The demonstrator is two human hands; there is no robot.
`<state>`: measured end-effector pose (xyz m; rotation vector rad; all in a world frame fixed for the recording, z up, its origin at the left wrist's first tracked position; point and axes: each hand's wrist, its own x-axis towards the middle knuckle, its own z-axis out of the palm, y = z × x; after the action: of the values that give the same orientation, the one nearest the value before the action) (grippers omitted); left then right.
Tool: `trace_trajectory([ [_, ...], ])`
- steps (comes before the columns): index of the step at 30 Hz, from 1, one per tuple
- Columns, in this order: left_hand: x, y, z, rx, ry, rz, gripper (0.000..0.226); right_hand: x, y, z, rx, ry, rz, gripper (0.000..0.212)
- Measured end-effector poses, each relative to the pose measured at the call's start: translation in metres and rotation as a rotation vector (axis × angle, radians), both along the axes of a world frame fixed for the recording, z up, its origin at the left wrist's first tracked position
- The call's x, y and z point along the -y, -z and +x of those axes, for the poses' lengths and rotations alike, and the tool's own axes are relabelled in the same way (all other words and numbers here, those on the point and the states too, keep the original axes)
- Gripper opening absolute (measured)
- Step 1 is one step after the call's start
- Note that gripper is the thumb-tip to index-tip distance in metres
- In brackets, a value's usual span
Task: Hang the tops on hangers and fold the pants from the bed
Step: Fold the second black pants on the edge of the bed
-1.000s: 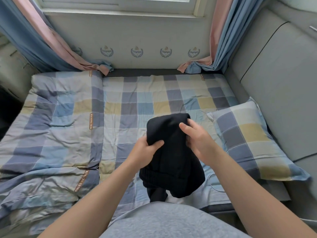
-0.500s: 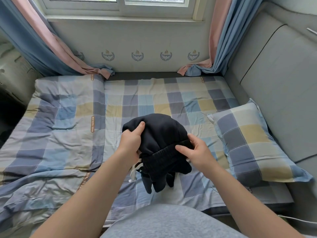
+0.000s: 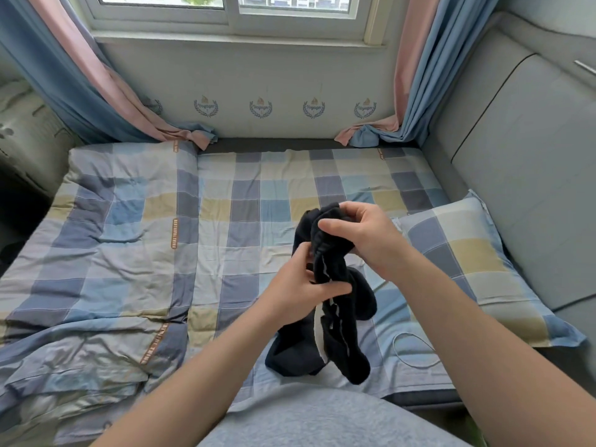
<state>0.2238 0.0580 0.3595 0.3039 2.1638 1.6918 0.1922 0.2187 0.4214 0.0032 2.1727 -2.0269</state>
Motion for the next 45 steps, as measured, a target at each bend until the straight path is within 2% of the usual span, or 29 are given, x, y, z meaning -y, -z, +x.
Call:
trace_trajectory([
  [4,-0.007,-0.002,-0.013,-0.094,-0.102,0.022,0.027,-0.005,-0.003,0.005,0.028,-0.069,-0.141,0.026],
  [7,-0.004,-0.001,-0.017,0.092,-0.276,0.187,0.014,-0.015,0.005,0.016,0.026,-0.083,-0.103,0.039],
  [10,0.002,-0.006,-0.021,0.309,-0.462,0.31,0.02,-0.021,0.028,0.033,0.063,-0.121,0.044,0.054],
  [13,0.007,-0.011,-0.025,0.368,-0.562,0.391,0.024,-0.015,0.062,0.054,0.165,-0.188,0.198,0.063],
  [15,0.01,-0.015,-0.026,0.405,-0.593,0.469,0.024,-0.012,0.094,0.063,0.237,-0.163,0.282,0.059],
  [18,0.017,-0.02,-0.026,0.49,-0.625,0.579,0.035,-0.014,0.137,0.066,0.276,-0.091,0.484,0.03],
  [20,0.024,-0.022,-0.027,0.522,-0.624,0.603,0.04,-0.018,0.153,0.064,0.297,-0.079,0.486,0.016],
  [22,0.031,-0.02,-0.027,0.558,-0.586,0.609,0.036,-0.022,0.152,0.058,0.283,-0.03,0.437,0.022],
  [25,0.039,-0.008,-0.023,0.639,-0.505,0.47,0.027,-0.031,0.13,0.04,0.177,0.138,0.375,0.025],
  [27,0.047,0.007,-0.017,0.7,-0.421,0.192,0.029,-0.039,0.11,0.026,0.091,0.207,0.396,0.018],
  [29,0.054,0.021,-0.008,0.74,-0.287,-0.11,0.039,-0.046,0.09,0.013,0.002,0.228,0.435,0.015],
  [32,0.055,0.043,0.001,0.621,-0.254,-0.287,0.069,-0.044,0.058,0.001,-0.081,0.099,0.488,0.022],
  [34,0.048,0.05,0.003,0.402,-0.309,-0.458,0.101,-0.036,0.039,-0.003,-0.121,-0.019,0.51,0.03],
  [36,0.038,0.046,0.004,0.137,-0.284,-0.637,0.113,-0.026,0.024,-0.004,-0.155,-0.122,0.527,0.029],
  [38,0.027,0.04,-0.001,0.011,-0.172,-0.562,0.093,-0.016,0.015,-0.005,-0.176,-0.179,0.506,0.022],
  [40,0.02,0.04,-0.006,-0.016,-0.128,-0.429,0.055,-0.009,0.009,-0.007,-0.155,-0.219,0.453,0.016],
  [42,0.02,0.043,-0.012,-0.114,-0.178,-0.421,0.019,-0.011,0.005,-0.009,-0.038,-0.307,0.396,0.017],
  [43,0.025,0.045,-0.016,-0.151,-0.221,-0.441,0.008,-0.015,0.005,-0.009,0.055,-0.376,0.402,0.026],
  [45,0.037,0.05,-0.023,-0.201,-0.304,-0.466,0.013,-0.026,0.009,-0.01,0.191,-0.488,0.559,0.046],
])
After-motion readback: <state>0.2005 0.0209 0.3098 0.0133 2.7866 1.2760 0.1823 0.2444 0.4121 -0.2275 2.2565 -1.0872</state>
